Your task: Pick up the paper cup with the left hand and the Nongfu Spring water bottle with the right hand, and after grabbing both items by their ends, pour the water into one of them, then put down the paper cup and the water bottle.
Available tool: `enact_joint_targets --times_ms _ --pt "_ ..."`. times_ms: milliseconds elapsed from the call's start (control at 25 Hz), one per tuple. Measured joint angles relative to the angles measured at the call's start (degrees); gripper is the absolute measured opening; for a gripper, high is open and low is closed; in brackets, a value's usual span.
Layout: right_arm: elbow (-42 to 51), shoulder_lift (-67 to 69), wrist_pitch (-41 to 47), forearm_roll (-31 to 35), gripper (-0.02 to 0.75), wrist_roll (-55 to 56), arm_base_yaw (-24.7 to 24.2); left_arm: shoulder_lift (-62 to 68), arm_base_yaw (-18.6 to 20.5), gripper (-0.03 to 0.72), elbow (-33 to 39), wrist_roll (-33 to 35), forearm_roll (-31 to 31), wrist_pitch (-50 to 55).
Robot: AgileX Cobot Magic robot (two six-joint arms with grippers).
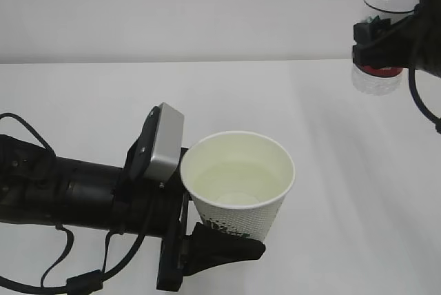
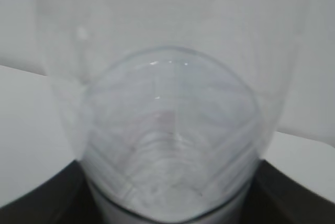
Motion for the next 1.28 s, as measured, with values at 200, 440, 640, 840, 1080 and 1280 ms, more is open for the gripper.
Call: enact_joint_targets --times_ms 200,440,640,840,1080,1280 --pt "0.00 0.00 0.98 0.00 0.469 0.90 -3.80 0.00 0.00 0.526 0.00 0.00 -0.27 0.11" --pt "0.00 0.00 1.08 0.22 0.469 3.06 -5.13 0.00 0.00 0.526 0.00 0.00 -0.64 0.18" --pt "0.00 0.00 1.08 -6.78 0.469 12.29 -5.20 0.00 0.00 0.526 0.00 0.00 -1.11 0.40" --pt "0.00 2.84 1.08 -10.47 0.469 16.96 -5.20 0.00 0.00 0.526 0.00 0.00 -1.32 0.44" --pt "0.00 5.40 -0.70 -10.79 0.468 17.53 -5.20 0.00 0.00 0.526 0.00 0.00 -1.32 0.53" --pt "0.00 7.76 -2.80 -10.90 0.468 17.62 -5.20 0.00 0.00 0.526 0.00 0.00 -1.40 0.53"
